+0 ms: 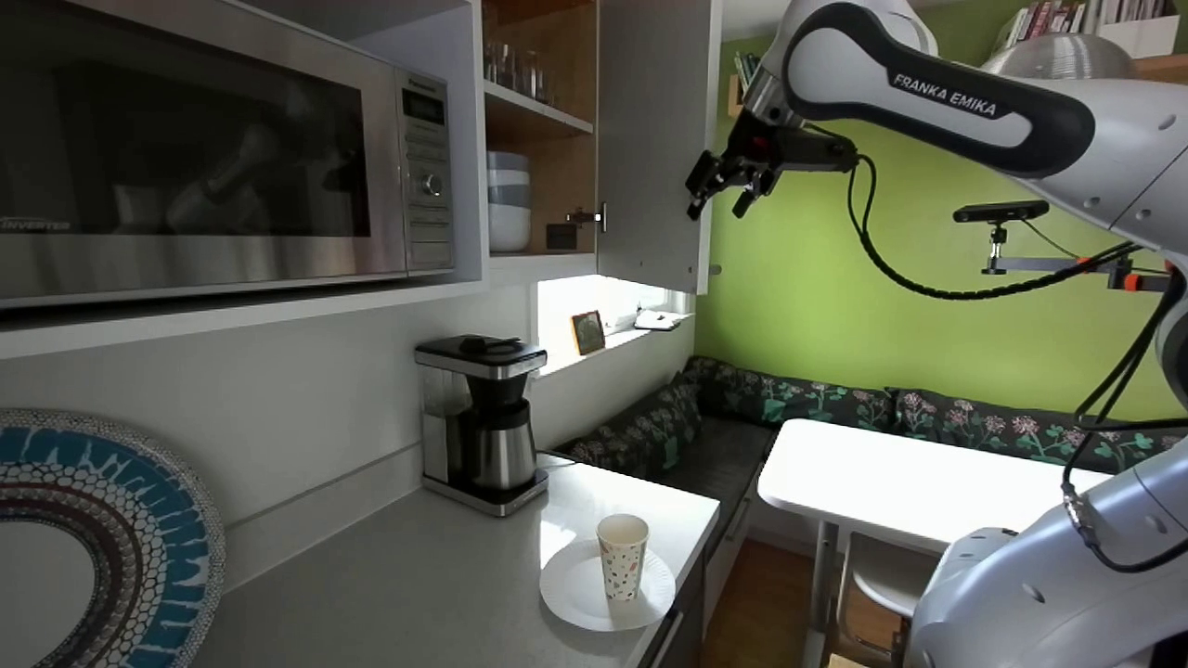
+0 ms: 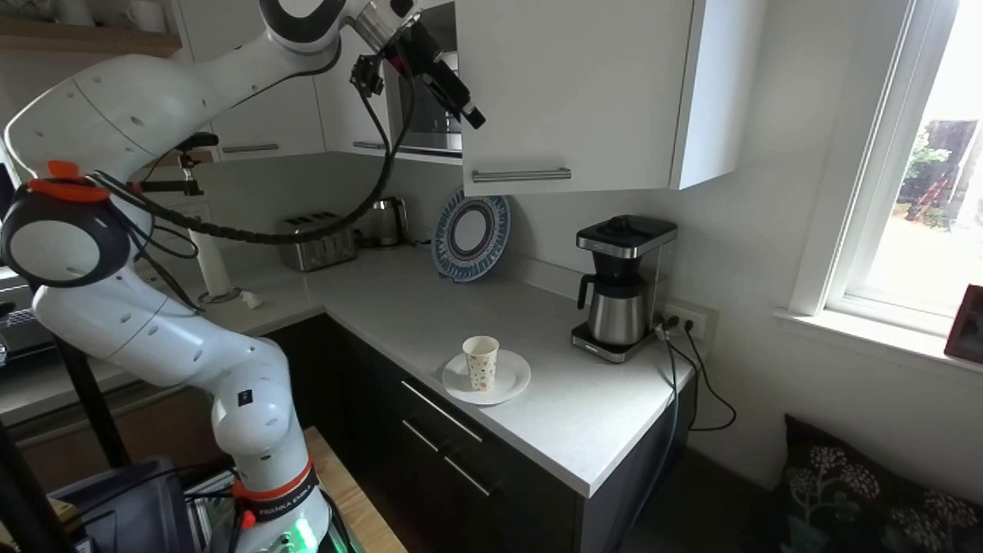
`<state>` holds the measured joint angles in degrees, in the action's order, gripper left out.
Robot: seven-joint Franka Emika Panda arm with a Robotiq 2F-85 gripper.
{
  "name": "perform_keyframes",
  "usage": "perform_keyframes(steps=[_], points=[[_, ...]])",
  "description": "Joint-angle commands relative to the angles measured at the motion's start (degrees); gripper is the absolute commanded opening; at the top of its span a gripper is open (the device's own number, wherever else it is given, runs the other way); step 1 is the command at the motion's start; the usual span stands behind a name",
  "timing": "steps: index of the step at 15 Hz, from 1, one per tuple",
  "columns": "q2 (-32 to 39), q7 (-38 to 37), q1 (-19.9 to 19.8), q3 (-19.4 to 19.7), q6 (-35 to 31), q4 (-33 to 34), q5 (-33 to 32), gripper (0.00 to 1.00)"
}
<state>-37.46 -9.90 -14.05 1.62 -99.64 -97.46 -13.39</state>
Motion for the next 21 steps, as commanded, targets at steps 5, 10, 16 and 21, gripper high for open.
perform_keyframes(steps=[5, 10, 16, 21], points=[[-2.7, 1.6, -0.6, 3.2, -4.6, -5.1, -7.0, 1.0], [-4.1, 1.7, -2.1, 8.4, -5.0, -5.1, -7.4, 1.0], [-1.1, -3.3, -3.9, 9.9, 2.9, -1.5, -3.2, 1.0], [1.3, -12.4, -3.4, 4.8, 11.0, 1.1, -0.3, 1.0]])
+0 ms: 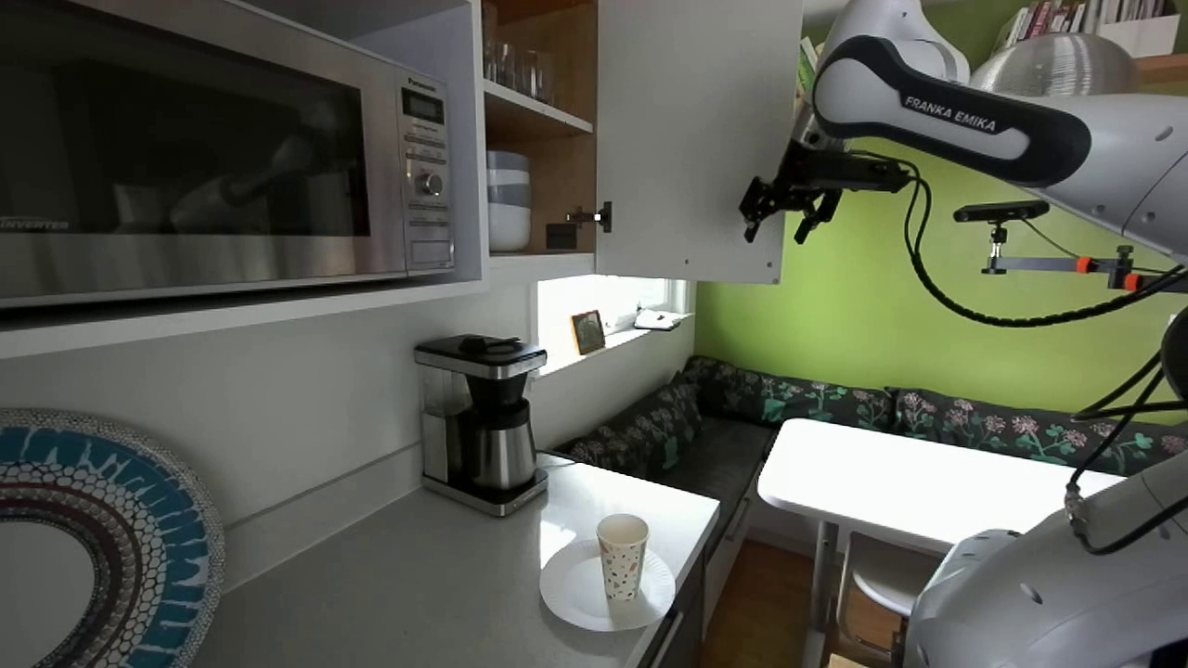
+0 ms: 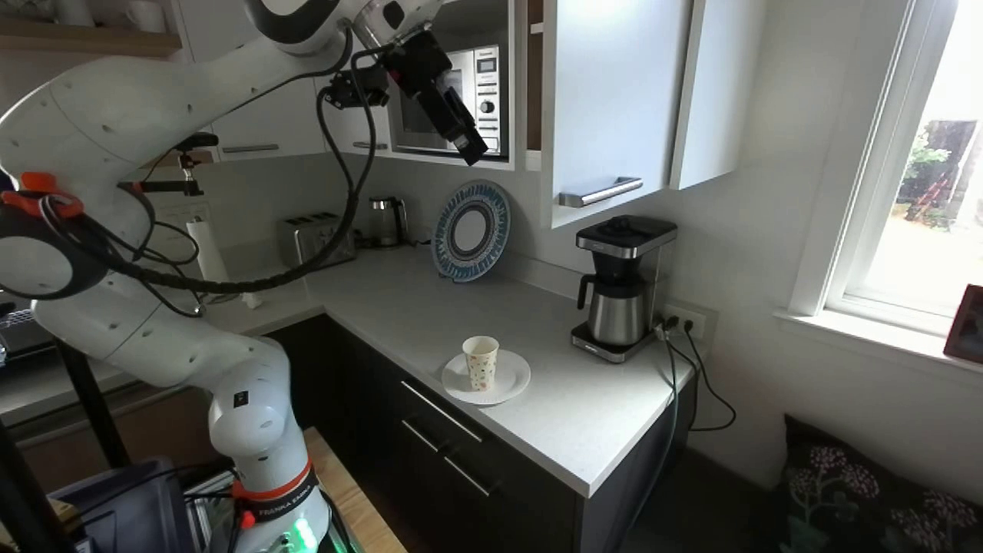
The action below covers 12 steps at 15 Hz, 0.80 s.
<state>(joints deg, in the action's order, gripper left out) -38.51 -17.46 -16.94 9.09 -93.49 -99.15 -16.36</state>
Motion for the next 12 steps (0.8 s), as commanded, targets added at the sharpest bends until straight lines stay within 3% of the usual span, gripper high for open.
perform_keyframes(steps=[1, 8, 12], points=[[2.9, -6.8, -0.4, -3.7, 5.8, 2.8, 3.2, 1.0], [7.1, -15.7, 0.9, -7.4, 8.2, 0.9, 9.0, 1.0], [8.7, -16.8, 2.9, -7.6, 1.4, -3.9, 12.0, 1.0]])
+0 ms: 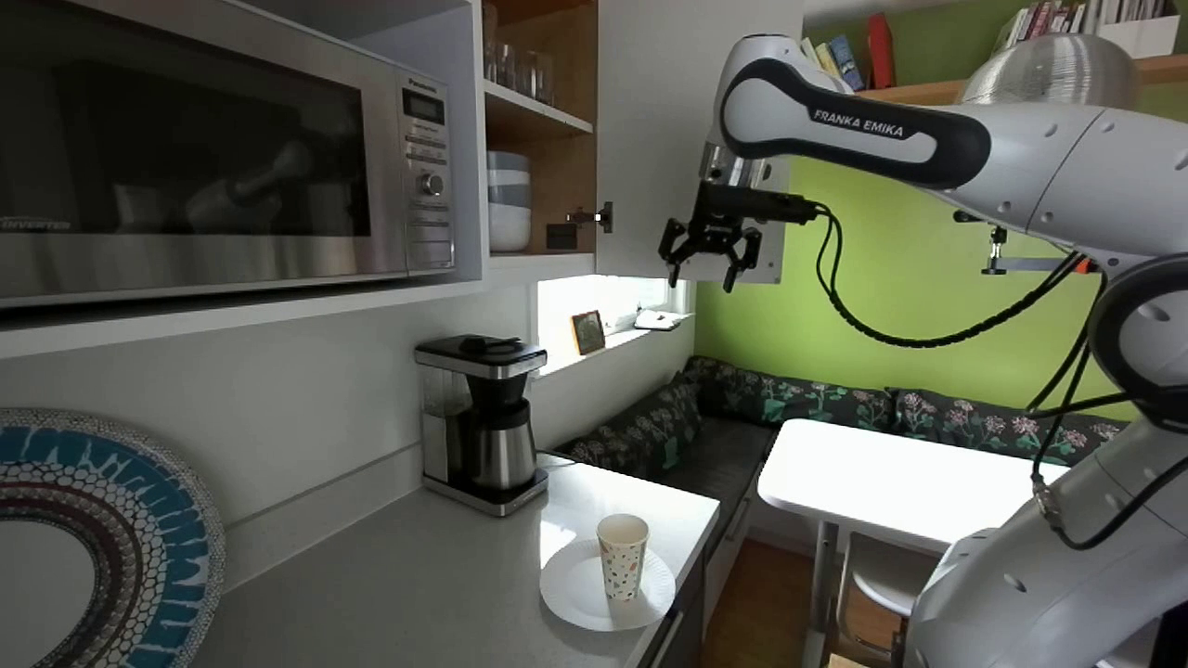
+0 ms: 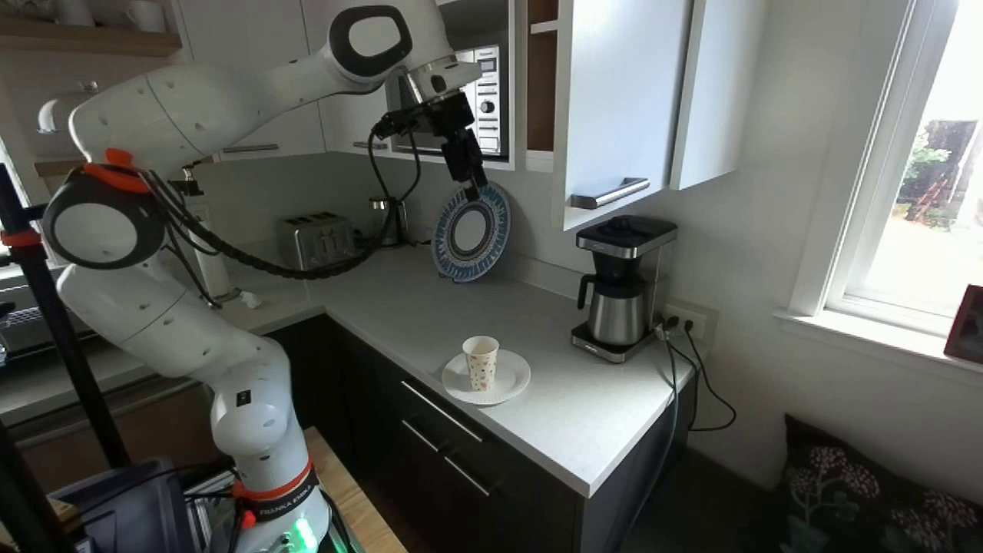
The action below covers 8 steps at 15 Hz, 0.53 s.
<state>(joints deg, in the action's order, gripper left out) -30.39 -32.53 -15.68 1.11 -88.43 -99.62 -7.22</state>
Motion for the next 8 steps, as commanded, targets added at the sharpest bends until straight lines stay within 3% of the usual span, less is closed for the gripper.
perform_keyframes(steps=[1, 8], points=[[0.9, -2.1, 2.1, 0.3, -5.7, -4.9, 4.0, 1.0], [3.4, -0.9, 4.9, 0.1, -16.9, -12.5, 9.9, 1.0]])
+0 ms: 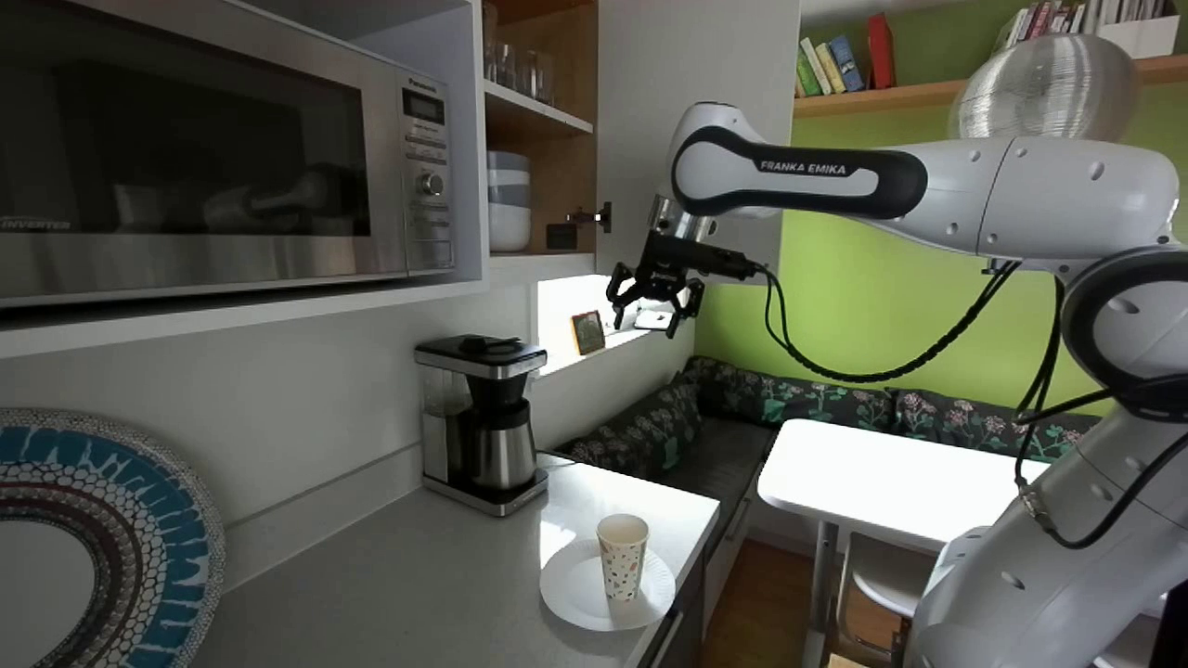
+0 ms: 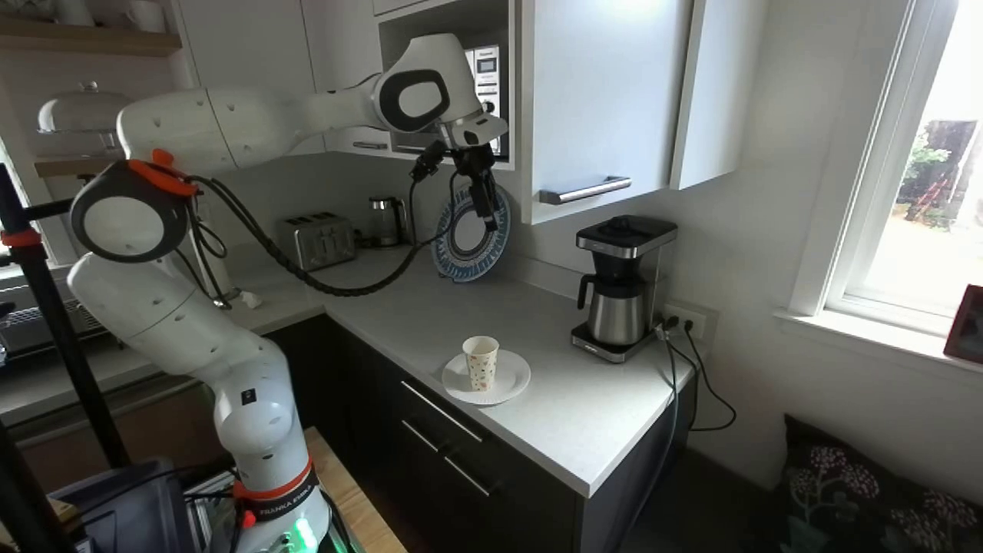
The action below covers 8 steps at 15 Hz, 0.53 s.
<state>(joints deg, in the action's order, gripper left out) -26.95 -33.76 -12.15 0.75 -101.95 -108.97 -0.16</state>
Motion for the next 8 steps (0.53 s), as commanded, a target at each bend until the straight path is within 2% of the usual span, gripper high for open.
perform_keyframes(steps=[1, 3, 4, 8], points=[[0.2, 0.7, 1.6, 0.5, -4.5, -4.1, 3.2, 1.0], [0.9, 1.4, 2.2, 0.7, -5.4, -5.2, 4.1, 1.0], [1.2, 0.3, 1.3, 0.1, -3.9, -3.1, 1.9, 1.0], [1.5, 0.3, 1.4, 0.1, -4.1, -3.1, 1.9, 1.0]])
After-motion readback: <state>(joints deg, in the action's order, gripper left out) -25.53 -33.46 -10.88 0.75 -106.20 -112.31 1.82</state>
